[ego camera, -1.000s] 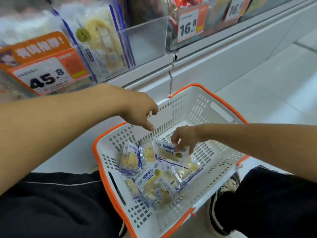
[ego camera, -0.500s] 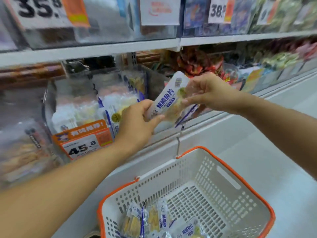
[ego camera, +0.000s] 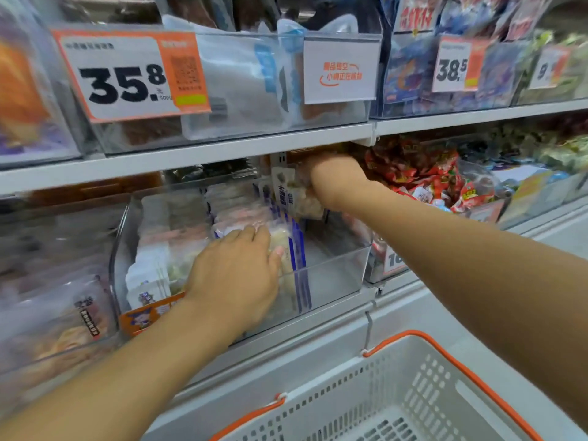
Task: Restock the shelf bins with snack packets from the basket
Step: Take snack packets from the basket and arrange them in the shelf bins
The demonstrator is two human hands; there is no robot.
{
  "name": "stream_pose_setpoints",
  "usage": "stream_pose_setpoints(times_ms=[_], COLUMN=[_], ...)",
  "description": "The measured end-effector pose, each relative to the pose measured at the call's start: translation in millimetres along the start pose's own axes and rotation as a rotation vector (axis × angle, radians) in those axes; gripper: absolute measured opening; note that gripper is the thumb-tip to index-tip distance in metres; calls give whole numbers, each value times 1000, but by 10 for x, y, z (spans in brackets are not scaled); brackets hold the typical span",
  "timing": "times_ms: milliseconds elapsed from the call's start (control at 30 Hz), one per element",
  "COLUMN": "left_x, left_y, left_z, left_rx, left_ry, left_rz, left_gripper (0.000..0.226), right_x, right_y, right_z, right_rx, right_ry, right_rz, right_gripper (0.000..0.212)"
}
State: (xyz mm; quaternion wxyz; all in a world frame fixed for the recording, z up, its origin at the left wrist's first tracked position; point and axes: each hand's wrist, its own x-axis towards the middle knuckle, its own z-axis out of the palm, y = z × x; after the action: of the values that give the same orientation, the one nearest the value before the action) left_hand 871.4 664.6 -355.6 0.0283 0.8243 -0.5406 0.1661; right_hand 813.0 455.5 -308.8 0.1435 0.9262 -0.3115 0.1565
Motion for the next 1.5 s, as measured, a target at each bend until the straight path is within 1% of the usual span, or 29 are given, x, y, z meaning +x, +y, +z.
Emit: stream_pose_setpoints(times_ms=[100,167,200,333,400,500,567,667,700,767,800,833,867,900,933,967,1000,1033,1067,1100,1133,1167,1200,1233,1267,1300,1367,1433,1500], left_x=[8,33,42,62,60,67,70,68,80,120,117,115,92,34,-24,-118,-206,-286,-378,-466,-539,-600,-646,-665,-669,-663,-625,-594,-576], left_y=[-27,-27,-21,-22,-43,-63,-60,-57,-63,-90,-72,-41,10,79,155,239,311,380,445,498,541,575,607,630,645,654,647,628,609], left_z=[-1,3,5,41,72,89,80,65,68,56,39,20,-6,-29,-26,28,122,246,382,514,627,703,749,775,798,805,809,801,801], left_rx=[-64,-55,-38,10,6,13,17,0,-7,21,38,37,-1,-75,-165,-256,-311,-295,-216,-117,-10,81,141,173,174,155,110,86,98], left_ry=[16,37,43,45,58,61,59,72,75,76,120,203,301,362,348,261,118,-61,-269,-488,-684,-837,-931,-969,-976,-962,-927,-918,-926], left_rz=[-12,-16,-16,-5,-3,1,13,26,24,36,71,129,208,293,374,454,532,624,718,784,805,789,754,724,712,705,699,684,683], left_gripper=[36,35,34,32,32,35,36,34,34,42,48,52,51,45,38,32,28,26,26,29,35,42,48,52,53,54,53,52,52], right_x=[261,336,373,550,613,613,573,380,275,-13,-206,-420,-648,-891,-1118,-1385,-1647,-1918,-2205,-2491,-2747,-2995,-3225,-3428,-3603,-3751,-3949,-4016,-3883], right_y=[2,0,-6,-96,-147,-203,-215,-234,-228,-183,-135,-92,-64,-72,-103,-162,-249,-338,-433,-512,-582,-670,-750,-817,-894,-984,-1174,-1322,-1331], right_z=[177,251,287,445,519,589,601,451,378,240,209,180,168,200,290,445,677,931,1227,1528,1801,2023,2207,2354,2451,2506,2533,2513,2413], right_rx=[0,-22,-35,-180,-237,-298,-264,-88,-40,-9,42,143,272,413,538,645,720,771,815,840,815,746,662,604,593,618,680,698,763], right_ry=[-182,-241,-238,-124,-82,-19,43,62,122,314,404,506,611,699,763,769,720,601,400,120,-226,-594,-912,-1138,-1262,-1295,-1264,-1255,-1272], right_rz=[-39,-62,-71,-127,-97,-39,2,35,46,56,63,68,81,97,119,160,220,274,305,310,300,295,290,280,267,248,168,69,41], right_gripper=[43,43,42,42,41,33,35,43,44,42,38,32,25,23,28,34,40,45,48,48,48,52,59,64,66,62,42,40,27])
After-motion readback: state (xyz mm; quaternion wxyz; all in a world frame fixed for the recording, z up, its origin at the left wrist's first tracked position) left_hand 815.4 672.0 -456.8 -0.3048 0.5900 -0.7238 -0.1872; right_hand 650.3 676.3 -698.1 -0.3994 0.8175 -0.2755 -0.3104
